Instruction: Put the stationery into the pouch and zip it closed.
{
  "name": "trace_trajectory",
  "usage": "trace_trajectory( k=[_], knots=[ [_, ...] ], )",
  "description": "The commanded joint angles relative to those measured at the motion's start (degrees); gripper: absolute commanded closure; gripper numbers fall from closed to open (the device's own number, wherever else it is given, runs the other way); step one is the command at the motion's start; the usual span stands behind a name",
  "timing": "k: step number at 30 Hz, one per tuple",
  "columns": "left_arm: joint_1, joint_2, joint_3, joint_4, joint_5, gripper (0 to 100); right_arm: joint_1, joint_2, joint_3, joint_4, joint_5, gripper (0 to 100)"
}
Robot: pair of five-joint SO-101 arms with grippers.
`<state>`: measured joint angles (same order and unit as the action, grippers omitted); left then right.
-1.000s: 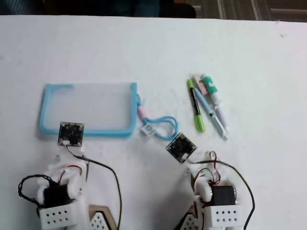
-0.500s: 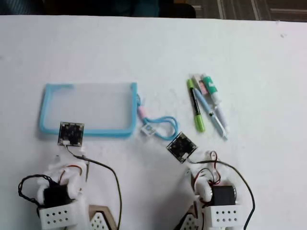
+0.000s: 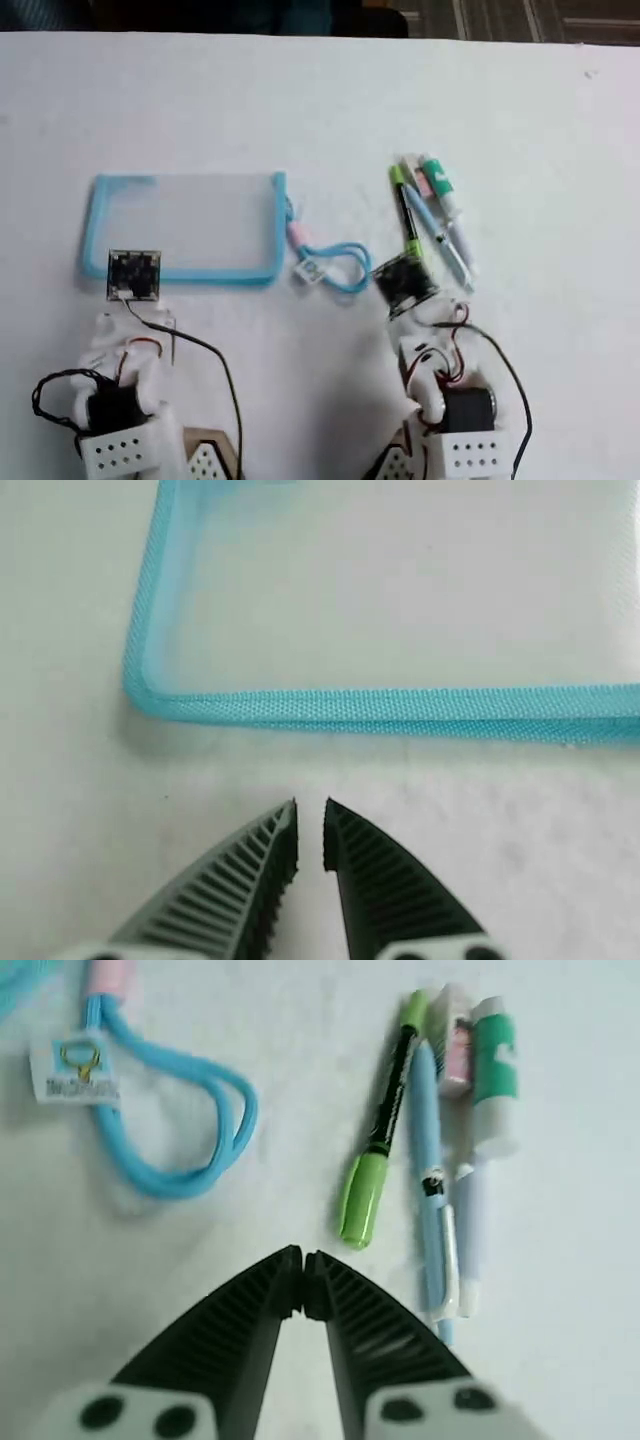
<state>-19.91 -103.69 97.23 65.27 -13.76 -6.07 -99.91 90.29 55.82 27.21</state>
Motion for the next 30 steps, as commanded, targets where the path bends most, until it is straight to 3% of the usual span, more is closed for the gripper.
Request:
trace_trajectory(
  k=[1,4,10,15,20,26,30],
  knots=[
    [-0.4,-0.48,-4.13,-0.79,-0.26,92,-1.71,0.48,-7.03,0.48,-3.52,98.1],
    [-0.4,-0.48,-7.82,-1.41,-1.05,92,-4.0,1.98,-11.43,4.88,-3.6,98.1],
    [-0.92,-0.48,-8.88,-6.68,-12.31,92,-5.23,18.68,-22.86,6.64,-5.98,98.1],
    [-5.93,-0.4,-11.69,-4.48,-9.23,92,-7.43,39.69,-35.08,7.52,-9.05,91.0],
    [-6.37,-0.31,-14.95,3.52,-9.23,92,-12.53,58.07,-43.96,8.31,-9.85,83.8],
    [-6.55,-0.22,-15.38,3.87,-9.32,92,-14.11,75.47,-52.57,4.26,-9.49,82.8],
    [-6.55,2.77,-16.62,3.43,-9.05,92,-13.85,85.67,-56.7,3.91,-9.41,73.5]
  ],
)
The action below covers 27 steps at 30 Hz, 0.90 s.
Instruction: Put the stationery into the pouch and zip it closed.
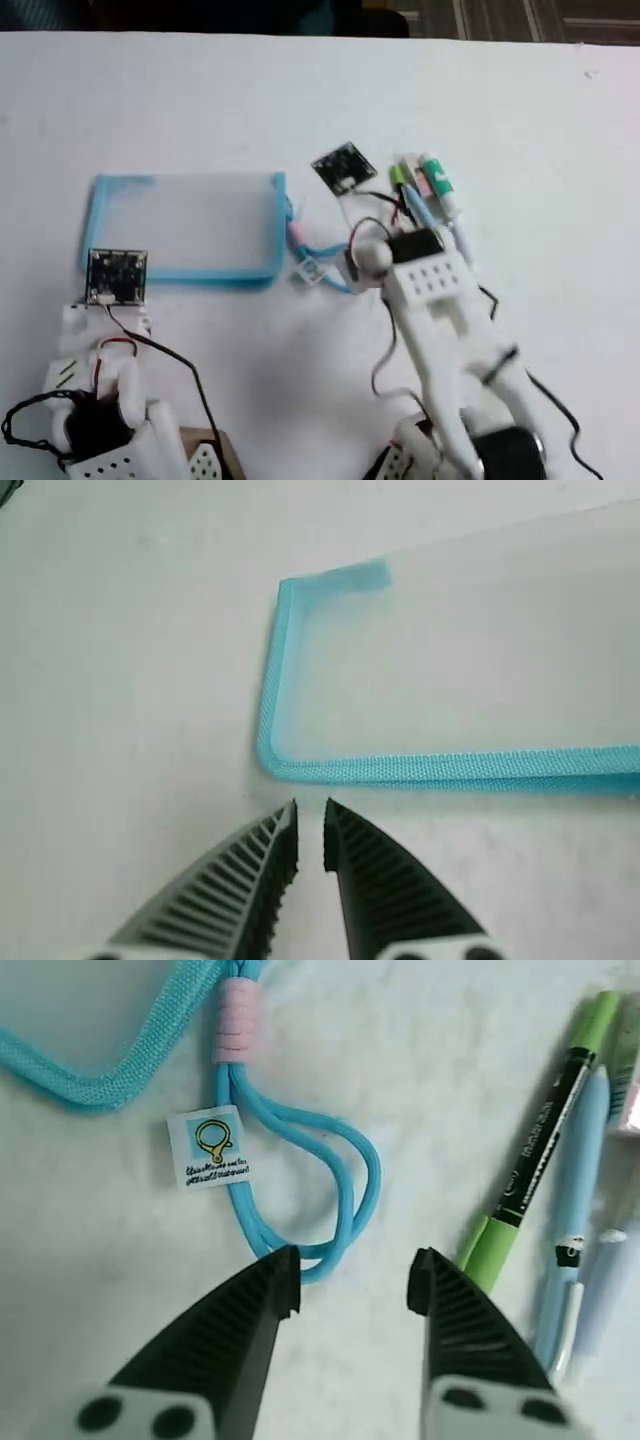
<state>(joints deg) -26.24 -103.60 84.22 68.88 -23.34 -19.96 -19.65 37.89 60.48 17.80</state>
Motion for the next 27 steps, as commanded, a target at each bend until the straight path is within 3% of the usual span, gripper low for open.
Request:
trace_trajectory(
  k=[1,12,17,23,27],
  knots=[
    [-0.22,5.05,-4.57,-0.79,0.53,92,-0.04,7.69,-5.27,-0.84,0.0,71.4],
    [0.04,42.42,-23.74,-4.04,0.62,92,-2.15,30.37,-14.07,-10.33,0.09,74.6],
    [0.04,46.02,-26.29,-6.51,0.62,92,-2.33,34.68,-18.2,-10.15,0.09,97.9],
    [0.04,46.46,-26.99,-8.0,1.32,92,-1.54,32.4,-19.96,-10.15,0.0,98.1],
    [0.13,46.64,-31.65,-7.56,9.49,92,-0.31,25.27,-20.31,-9.63,0.0,98.2]
  ],
)
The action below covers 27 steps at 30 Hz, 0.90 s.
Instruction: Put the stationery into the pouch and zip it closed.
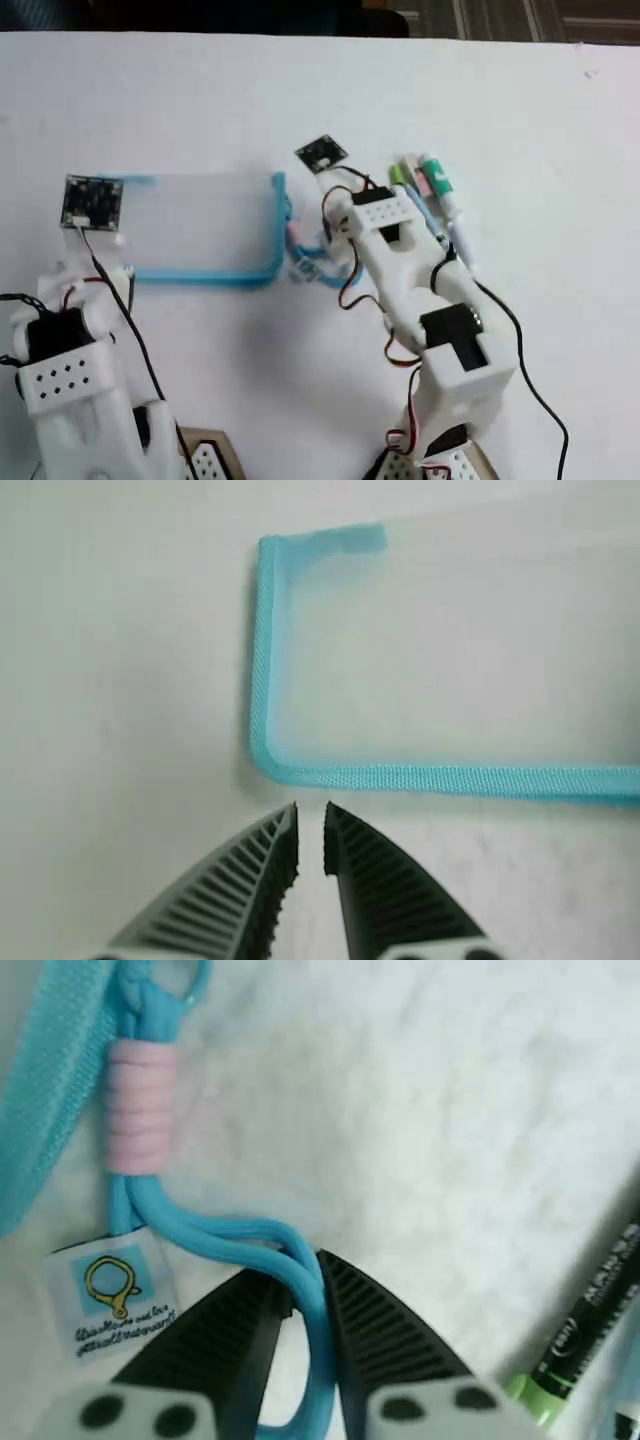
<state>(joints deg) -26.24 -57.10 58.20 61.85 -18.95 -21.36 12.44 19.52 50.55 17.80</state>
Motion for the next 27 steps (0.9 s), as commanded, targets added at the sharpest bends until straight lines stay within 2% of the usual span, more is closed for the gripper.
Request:
trace_trajectory(
  k=[1,7,12,15,20,27],
  knots=[
    [0.48,0.66,-7.47,-0.26,7.12,92,1.1,-9.27,-1.93,0.31,0.0,98.2],
    [7.34,14.99,-22.77,4.48,9.58,92,0.4,-27.82,-3.25,-0.13,0.0,98.2],
    [7.78,28.79,-41.85,10.02,15.21,92,-0.57,-37.93,-12.57,-0.22,0.0,98.2],
    [7.87,35.3,-54.59,14.42,17.05,92,-1.45,-38.64,-20.04,-2.24,0.0,98.2],
    [7.87,42.51,-73.76,22.59,18.9,92,-3.03,-38.02,-26.29,-12.18,0.0,98.2],
    [7.52,45.67,-91.16,30.86,18.9,92,-7.6,-31.25,-42.11,-15.87,0.0,98.2]
  ],
)
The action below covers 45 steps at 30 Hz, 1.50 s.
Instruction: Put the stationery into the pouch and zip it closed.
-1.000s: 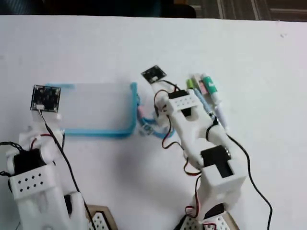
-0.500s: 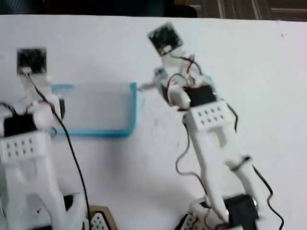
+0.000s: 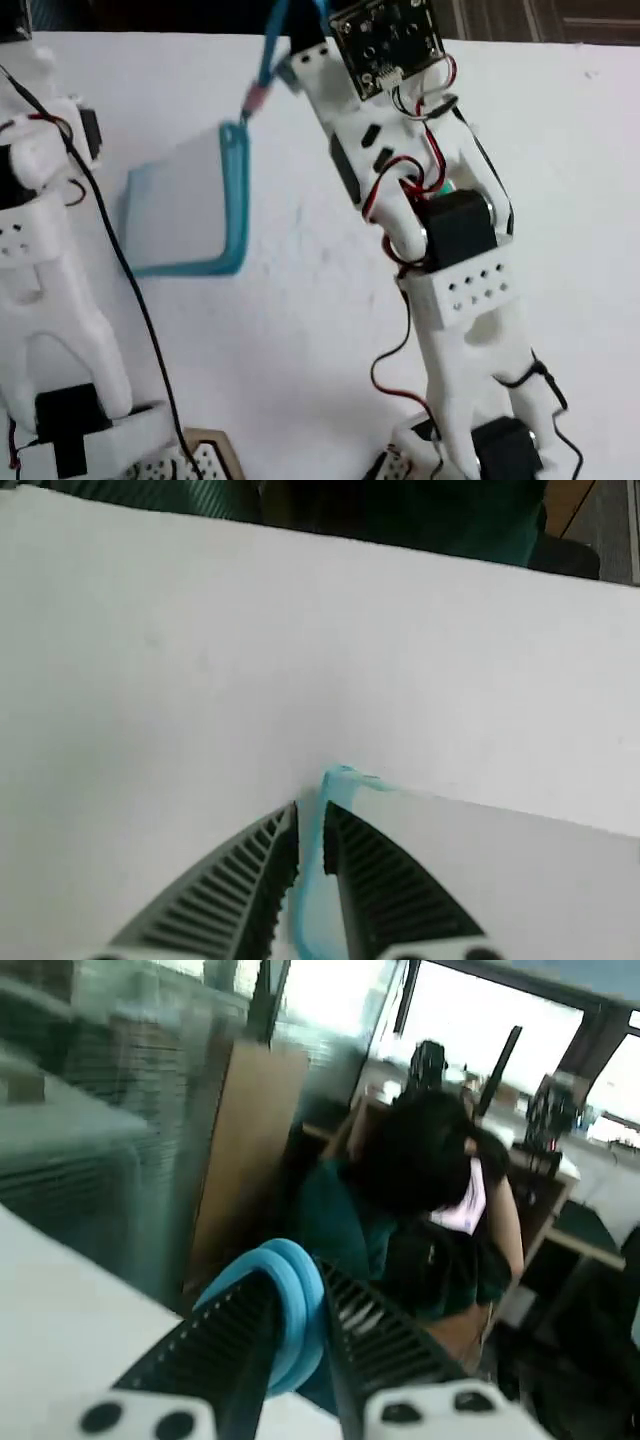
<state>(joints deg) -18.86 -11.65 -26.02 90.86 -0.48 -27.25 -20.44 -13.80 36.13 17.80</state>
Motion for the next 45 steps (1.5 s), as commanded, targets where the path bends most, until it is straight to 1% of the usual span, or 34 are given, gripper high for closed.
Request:
trace_trajectory(
  k=[1,5,8,11,14,18,24,27,31,37,40,43,45],
  knots=[
    [0.13,0.04,-8.09,2.29,0.44,92,-2.59,3.03,-12.31,-1.45,0.0,98.2],
    [0.13,-0.13,-13.27,5.63,0.44,92,-6.64,8.66,-26.9,0.04,0.0,98.2],
    [-0.48,-0.13,-17.67,8.7,0.44,92,-9.1,13.05,-34.29,5.85,0.0,98.2],
    [-2.24,-0.13,-21.63,9.93,0.44,92,-9.45,17.27,-36.48,12.7,-0.35,98.2],
    [-4.26,-0.13,-23.56,10.81,0.35,92,-9.63,20.62,-36.48,17.1,-0.44,98.1],
    [-5.23,-0.13,-19.25,11.16,0.09,92,-9.19,23.96,-36.48,19.21,-0.44,98.1],
    [-5.05,1.01,-4.75,8.09,-1.58,92,-8.22,24.92,-36.57,21.23,-0.44,98.1],
    [-3.3,1.27,-2.02,8.53,-1.85,92,-6.99,24.84,-37.1,21.49,-0.44,98.1],
    [1.8,0.84,-1.67,11.52,-7.82,86,-5.58,24.04,-36.75,21.49,-0.44,98.1],
    [2.33,-2.24,0.7,11.34,-14.07,85,-4.26,23.25,-36.57,21.49,-0.44,98.1],
    [-0.13,-2.59,1.23,11.34,-13.98,84,-2.95,23.25,-36.57,21.49,-0.44,98.1],
    [-6.02,-2.68,-0.79,11.43,-12.66,84,-1.27,23.52,-36.57,21.58,-0.44,98.1],
    [-8.48,-2.68,-2.29,11.43,-12.84,83,-0.31,23.69,-36.48,21.58,-0.44,98.1]
  ],
)
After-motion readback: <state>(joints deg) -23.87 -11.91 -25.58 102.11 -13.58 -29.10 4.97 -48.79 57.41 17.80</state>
